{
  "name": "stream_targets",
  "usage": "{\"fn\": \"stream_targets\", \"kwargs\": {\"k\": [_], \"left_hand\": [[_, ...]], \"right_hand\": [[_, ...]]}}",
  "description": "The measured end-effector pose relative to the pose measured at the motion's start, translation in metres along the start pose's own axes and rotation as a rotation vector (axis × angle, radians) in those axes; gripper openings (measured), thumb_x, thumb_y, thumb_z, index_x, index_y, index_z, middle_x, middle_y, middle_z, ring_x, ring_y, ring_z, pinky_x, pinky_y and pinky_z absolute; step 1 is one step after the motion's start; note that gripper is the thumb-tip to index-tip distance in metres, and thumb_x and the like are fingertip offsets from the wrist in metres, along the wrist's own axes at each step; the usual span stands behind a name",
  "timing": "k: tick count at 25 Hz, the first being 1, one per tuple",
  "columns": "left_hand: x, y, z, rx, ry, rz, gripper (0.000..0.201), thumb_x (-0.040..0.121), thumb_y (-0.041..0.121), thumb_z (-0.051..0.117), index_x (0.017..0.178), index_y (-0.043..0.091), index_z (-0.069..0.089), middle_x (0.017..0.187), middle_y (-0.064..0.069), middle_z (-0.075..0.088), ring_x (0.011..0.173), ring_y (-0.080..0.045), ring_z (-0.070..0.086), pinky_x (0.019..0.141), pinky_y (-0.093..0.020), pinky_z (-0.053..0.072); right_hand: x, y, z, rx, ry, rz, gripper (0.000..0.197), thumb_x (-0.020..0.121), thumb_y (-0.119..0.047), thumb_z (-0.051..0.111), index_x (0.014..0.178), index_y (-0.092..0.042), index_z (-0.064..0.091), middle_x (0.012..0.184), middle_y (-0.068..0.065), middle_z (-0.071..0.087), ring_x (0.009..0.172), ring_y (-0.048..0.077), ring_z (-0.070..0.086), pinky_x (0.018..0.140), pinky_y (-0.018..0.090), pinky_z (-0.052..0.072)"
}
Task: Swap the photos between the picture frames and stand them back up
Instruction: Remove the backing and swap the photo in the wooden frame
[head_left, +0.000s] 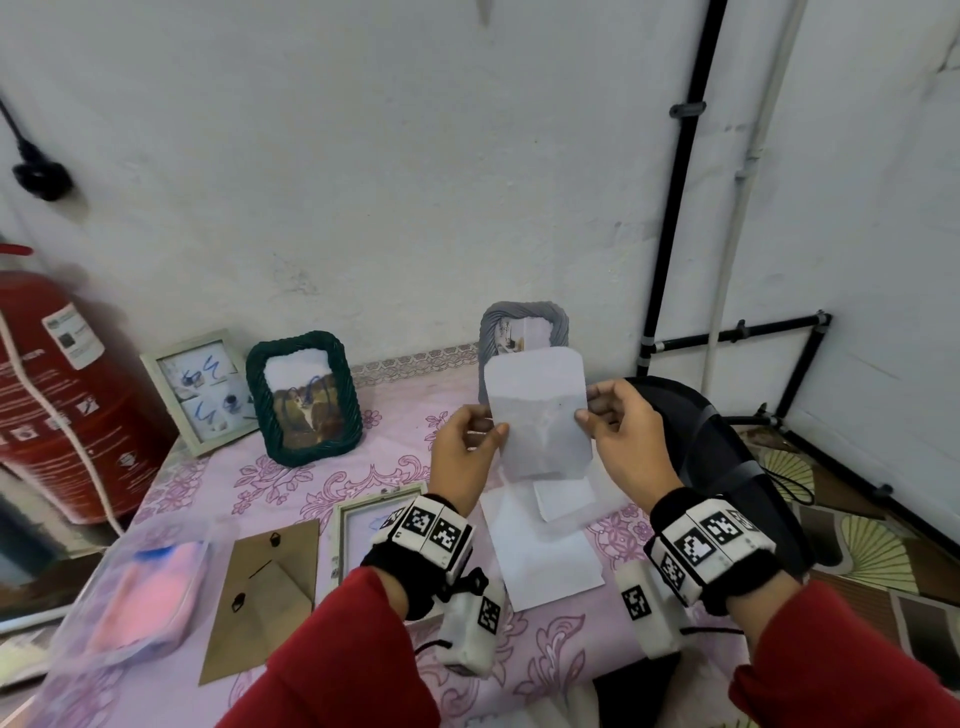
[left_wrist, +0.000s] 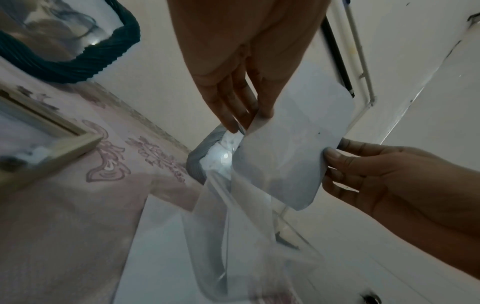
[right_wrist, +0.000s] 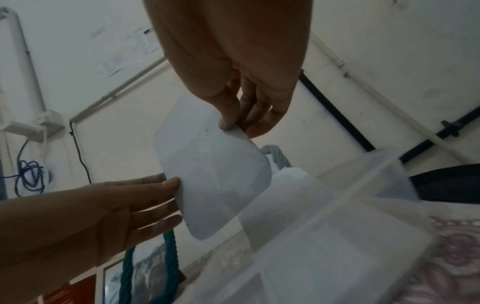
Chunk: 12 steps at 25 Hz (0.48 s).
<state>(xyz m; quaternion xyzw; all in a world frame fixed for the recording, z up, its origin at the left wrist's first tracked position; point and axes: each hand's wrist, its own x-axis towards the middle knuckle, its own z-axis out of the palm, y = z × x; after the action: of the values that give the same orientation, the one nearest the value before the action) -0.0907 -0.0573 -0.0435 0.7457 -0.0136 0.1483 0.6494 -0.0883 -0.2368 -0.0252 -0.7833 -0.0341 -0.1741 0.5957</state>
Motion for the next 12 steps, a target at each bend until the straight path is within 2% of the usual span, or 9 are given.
{"fn": "stream_targets", "kwargs": {"k": [3, 6, 10, 12], "left_hand": [[0.000, 0.009, -0.018, -0.038, 0.039, 0.015, 0.015, 0.086, 0.004, 0.061, 0.100, 0.010, 0.058, 0.079, -0.002, 0.057, 0.079, -0.023, 0.055, 0.074, -0.042, 0.054], [-0.003, 0.011, -0.042, -0.035, 0.064, 0.021, 0.016, 0.087, 0.005, 0.061, 0.101, 0.011, 0.058, 0.081, 0.000, 0.059, 0.079, -0.021, 0.056, 0.074, -0.042, 0.056], [-0.011, 0.004, -0.076, 0.011, 0.092, 0.014, 0.019, 0.087, 0.006, 0.062, 0.105, 0.011, 0.060, 0.080, 0.001, 0.059, 0.077, -0.018, 0.056, 0.074, -0.040, 0.056], [-0.015, -0.002, -0.092, 0.034, 0.105, -0.001, 0.021, 0.087, 0.006, 0.062, 0.108, 0.008, 0.060, 0.080, 0.002, 0.058, 0.076, -0.016, 0.056, 0.070, -0.036, 0.057]], "right_hand": [[-0.003, -0.016, 0.013, 0.042, -0.024, -0.038, 0.016, 0.085, -0.001, 0.062, 0.097, -0.010, 0.057, 0.083, 0.008, 0.061, 0.075, 0.017, 0.056, 0.073, 0.031, 0.048], [-0.009, -0.025, 0.031, 0.055, -0.063, -0.050, 0.019, 0.085, -0.002, 0.063, 0.096, -0.014, 0.055, 0.080, 0.007, 0.060, 0.072, 0.015, 0.054, 0.070, 0.025, 0.047], [-0.020, -0.030, 0.057, 0.086, -0.143, -0.029, 0.020, 0.085, -0.002, 0.063, 0.097, -0.015, 0.054, 0.074, 0.002, 0.057, 0.072, 0.018, 0.055, 0.076, 0.038, 0.051], [-0.026, -0.030, 0.070, 0.085, -0.196, -0.028, 0.021, 0.086, -0.005, 0.063, 0.099, -0.017, 0.054, 0.078, 0.007, 0.062, 0.075, 0.022, 0.058, 0.077, 0.041, 0.054]]}}
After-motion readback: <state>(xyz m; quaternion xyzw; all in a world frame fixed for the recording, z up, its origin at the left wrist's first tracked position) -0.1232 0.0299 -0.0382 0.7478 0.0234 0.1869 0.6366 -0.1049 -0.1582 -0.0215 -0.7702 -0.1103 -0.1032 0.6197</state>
